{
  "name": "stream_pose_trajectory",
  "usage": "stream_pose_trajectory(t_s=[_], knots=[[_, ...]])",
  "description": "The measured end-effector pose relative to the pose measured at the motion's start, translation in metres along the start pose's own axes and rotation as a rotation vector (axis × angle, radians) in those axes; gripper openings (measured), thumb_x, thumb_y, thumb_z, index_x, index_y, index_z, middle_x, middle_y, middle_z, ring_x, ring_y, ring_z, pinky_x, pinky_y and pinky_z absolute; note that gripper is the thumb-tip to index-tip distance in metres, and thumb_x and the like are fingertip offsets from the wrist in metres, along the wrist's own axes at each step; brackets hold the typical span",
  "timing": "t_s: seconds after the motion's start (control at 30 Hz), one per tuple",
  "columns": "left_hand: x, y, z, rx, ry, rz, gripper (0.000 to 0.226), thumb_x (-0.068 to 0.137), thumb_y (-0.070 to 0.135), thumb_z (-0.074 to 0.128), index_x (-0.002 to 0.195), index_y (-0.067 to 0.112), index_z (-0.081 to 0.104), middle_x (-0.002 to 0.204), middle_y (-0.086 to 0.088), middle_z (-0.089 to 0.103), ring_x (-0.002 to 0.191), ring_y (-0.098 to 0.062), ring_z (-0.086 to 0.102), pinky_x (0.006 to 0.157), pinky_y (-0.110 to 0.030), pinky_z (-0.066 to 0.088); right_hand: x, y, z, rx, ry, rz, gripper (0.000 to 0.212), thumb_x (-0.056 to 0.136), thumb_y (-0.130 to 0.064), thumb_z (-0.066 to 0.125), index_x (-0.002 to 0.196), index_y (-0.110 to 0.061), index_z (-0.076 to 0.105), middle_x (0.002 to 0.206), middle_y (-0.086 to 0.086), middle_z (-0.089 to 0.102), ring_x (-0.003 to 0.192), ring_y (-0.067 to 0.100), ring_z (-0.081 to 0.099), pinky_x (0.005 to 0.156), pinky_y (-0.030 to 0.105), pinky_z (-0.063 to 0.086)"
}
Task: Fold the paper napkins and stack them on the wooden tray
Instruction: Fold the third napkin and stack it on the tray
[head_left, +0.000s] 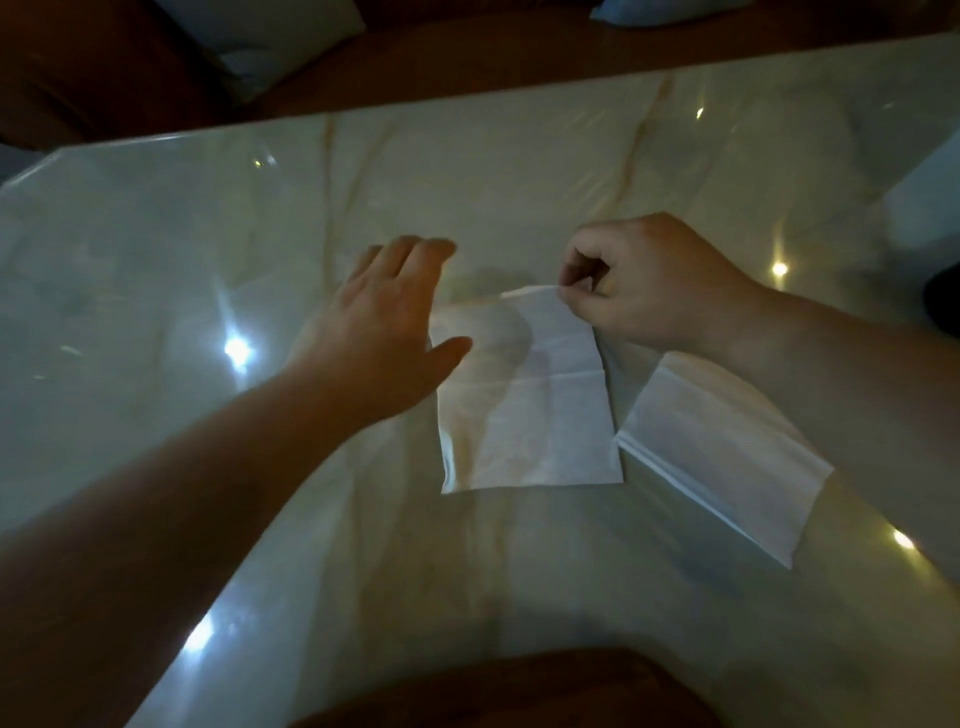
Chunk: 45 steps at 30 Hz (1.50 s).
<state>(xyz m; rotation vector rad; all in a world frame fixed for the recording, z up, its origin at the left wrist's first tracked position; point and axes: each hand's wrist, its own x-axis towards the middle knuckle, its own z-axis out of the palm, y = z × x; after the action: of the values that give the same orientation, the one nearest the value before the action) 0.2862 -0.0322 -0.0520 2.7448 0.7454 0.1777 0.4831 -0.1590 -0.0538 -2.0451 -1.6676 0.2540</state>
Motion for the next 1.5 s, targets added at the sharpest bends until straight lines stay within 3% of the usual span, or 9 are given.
stream_pose_trajectory(t_s=[0.17, 0.33, 0.6, 0.7, 0.8, 0.97, 1.07, 1.3, 1.5], knots=[[0.003, 0.004, -0.004, 0.047, -0.040, 0.016, 0.022, 0.082, 0.030, 0.060, 0.103, 0.027, 0.060, 0.093, 0.002, 0.066, 0.086, -0.026, 0.061, 0.074, -0.038, 0.051, -0.021, -0.021, -0.007, 0.041, 0.044, -0.106, 0.004, 0.077, -0.009, 0.068, 0.081, -0.007, 0.067, 0.074, 0.005, 0.069, 0.068, 0.022, 0.064, 0.063, 0.033, 0.044], [-0.031, 0.016, -0.010, 0.124, 0.073, 0.229, 0.002, 0.077, 0.016, 0.064, 0.077, 0.016, 0.066, 0.070, -0.004, 0.064, 0.062, -0.029, 0.060, 0.051, -0.028, 0.039, -0.050, -0.027, -0.006, 0.050, 0.024, -0.173, 0.012, 0.074, -0.001, 0.068, 0.085, -0.006, 0.065, 0.077, 0.005, 0.067, 0.068, 0.020, 0.060, 0.063, 0.032, 0.043], [-0.069, 0.023, 0.003, 0.186, -0.030, 0.283, 0.007, 0.074, 0.020, 0.068, 0.075, 0.014, 0.064, 0.067, -0.006, 0.063, 0.058, -0.031, 0.058, 0.051, -0.035, 0.046, -0.086, -0.031, 0.010, 0.005, -0.090, -0.178, 0.013, 0.073, -0.007, 0.071, 0.083, -0.012, 0.064, 0.074, -0.002, 0.064, 0.068, 0.019, 0.058, 0.068, 0.036, 0.043], [-0.077, 0.022, 0.007, 0.137, -0.068, 0.286, 0.025, 0.078, 0.043, 0.063, 0.081, 0.018, 0.066, 0.072, -0.003, 0.067, 0.060, -0.027, 0.061, 0.055, -0.035, 0.050, -0.090, -0.033, 0.011, -0.013, -0.131, -0.175, 0.014, 0.076, -0.026, 0.070, 0.082, -0.016, 0.065, 0.078, -0.004, 0.066, 0.072, 0.018, 0.060, 0.071, 0.039, 0.044], [-0.076, 0.020, 0.006, 0.063, -0.073, 0.228, 0.034, 0.082, 0.053, 0.051, 0.082, 0.022, 0.066, 0.073, 0.002, 0.067, 0.059, -0.020, 0.061, 0.053, -0.032, 0.051, -0.088, -0.033, 0.007, 0.032, -0.133, -0.143, 0.026, 0.080, -0.043, 0.065, 0.083, -0.018, 0.066, 0.078, -0.006, 0.064, 0.071, 0.013, 0.057, 0.070, 0.033, 0.042], [-0.056, 0.005, 0.011, -0.063, 0.003, -0.022, 0.017, 0.084, 0.035, 0.059, 0.092, 0.022, 0.065, 0.086, 0.001, 0.064, 0.072, -0.023, 0.062, 0.061, -0.039, 0.054, -0.064, -0.028, 0.011, 0.062, 0.024, 0.064, 0.011, 0.083, -0.028, 0.063, 0.081, -0.018, 0.064, 0.081, -0.003, 0.061, 0.073, 0.014, 0.058, 0.066, 0.038, 0.049], [-0.047, 0.001, 0.018, -0.059, -0.041, -0.096, 0.028, 0.079, 0.036, 0.067, 0.103, 0.021, 0.063, 0.094, -0.001, 0.058, 0.086, -0.027, 0.061, 0.072, -0.046, 0.054, -0.050, -0.020, 0.017, -0.025, -0.084, 0.152, 0.016, 0.080, -0.029, 0.067, 0.090, -0.016, 0.066, 0.090, 0.002, 0.061, 0.081, 0.020, 0.058, 0.073, 0.038, 0.049], [-0.040, 0.002, 0.022, -0.109, -0.128, -0.130, 0.019, 0.079, 0.031, 0.068, 0.096, 0.025, 0.062, 0.090, 0.005, 0.046, 0.085, -0.015, 0.049, 0.075, -0.029, 0.041, -0.047, -0.022, 0.023, -0.012, -0.133, 0.174, 0.003, 0.080, -0.022, 0.067, 0.080, -0.020, 0.065, 0.087, 0.001, 0.060, 0.079, 0.019, 0.058, 0.071, 0.038, 0.049], [-0.048, 0.006, 0.003, -0.417, -0.084, -0.322, 0.007, 0.082, 0.022, 0.066, 0.077, 0.024, 0.061, 0.072, 0.012, 0.060, 0.059, -0.007, 0.060, 0.046, -0.007, 0.041, -0.059, -0.035, 0.018, 0.380, 0.030, 0.301, 0.004, 0.081, -0.021, 0.071, 0.081, -0.021, 0.066, 0.076, -0.004, 0.070, 0.070, 0.012, 0.066, 0.063, 0.028, 0.053]])
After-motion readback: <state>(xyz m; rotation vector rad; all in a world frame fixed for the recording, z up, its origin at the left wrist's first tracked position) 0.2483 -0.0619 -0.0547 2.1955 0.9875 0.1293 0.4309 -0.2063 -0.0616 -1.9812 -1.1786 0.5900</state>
